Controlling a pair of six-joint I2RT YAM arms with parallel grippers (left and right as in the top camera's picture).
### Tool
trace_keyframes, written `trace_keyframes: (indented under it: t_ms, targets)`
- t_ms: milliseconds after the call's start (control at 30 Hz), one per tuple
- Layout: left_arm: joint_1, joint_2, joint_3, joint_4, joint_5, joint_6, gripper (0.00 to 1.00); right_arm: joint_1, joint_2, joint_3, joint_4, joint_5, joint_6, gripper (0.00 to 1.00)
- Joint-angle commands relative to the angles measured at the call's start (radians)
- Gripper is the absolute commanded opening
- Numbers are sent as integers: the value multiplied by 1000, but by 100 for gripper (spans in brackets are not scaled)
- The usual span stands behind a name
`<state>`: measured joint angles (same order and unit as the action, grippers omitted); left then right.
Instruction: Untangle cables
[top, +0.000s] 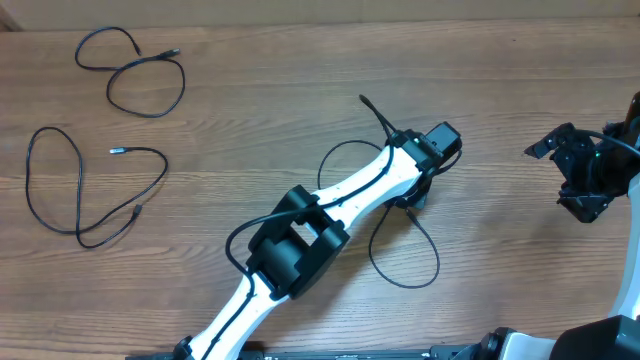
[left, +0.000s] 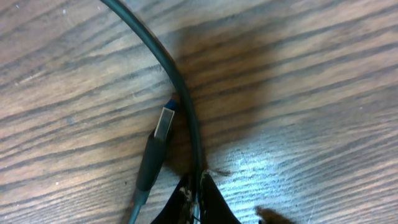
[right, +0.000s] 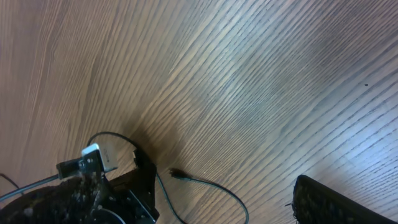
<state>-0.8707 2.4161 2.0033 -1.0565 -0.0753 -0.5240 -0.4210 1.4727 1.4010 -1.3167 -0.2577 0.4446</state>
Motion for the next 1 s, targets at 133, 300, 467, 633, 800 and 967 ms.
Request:
trace_keyframes:
  t_ms: [133, 300, 467, 633, 800, 967]
  targets:
    - [2, 75, 127, -84, 24, 20, 4, 0, -6, 15, 6, 3, 3, 100]
    - [2, 75, 214, -133, 23, 25, 4, 0, -6, 15, 6, 3, 3, 100]
    - [2, 75, 299, -185, 23, 30, 4, 0, -6, 15, 6, 3, 3, 100]
    - [6, 74, 393, -237, 24, 30, 4, 0, -6, 15, 6, 3, 3, 100]
    - [8, 74, 522, -315, 25, 30, 4, 0, -6, 15, 6, 3, 3, 100]
    - [8, 74, 668, -385, 41, 28, 4, 0, -6, 15, 6, 3, 3, 100]
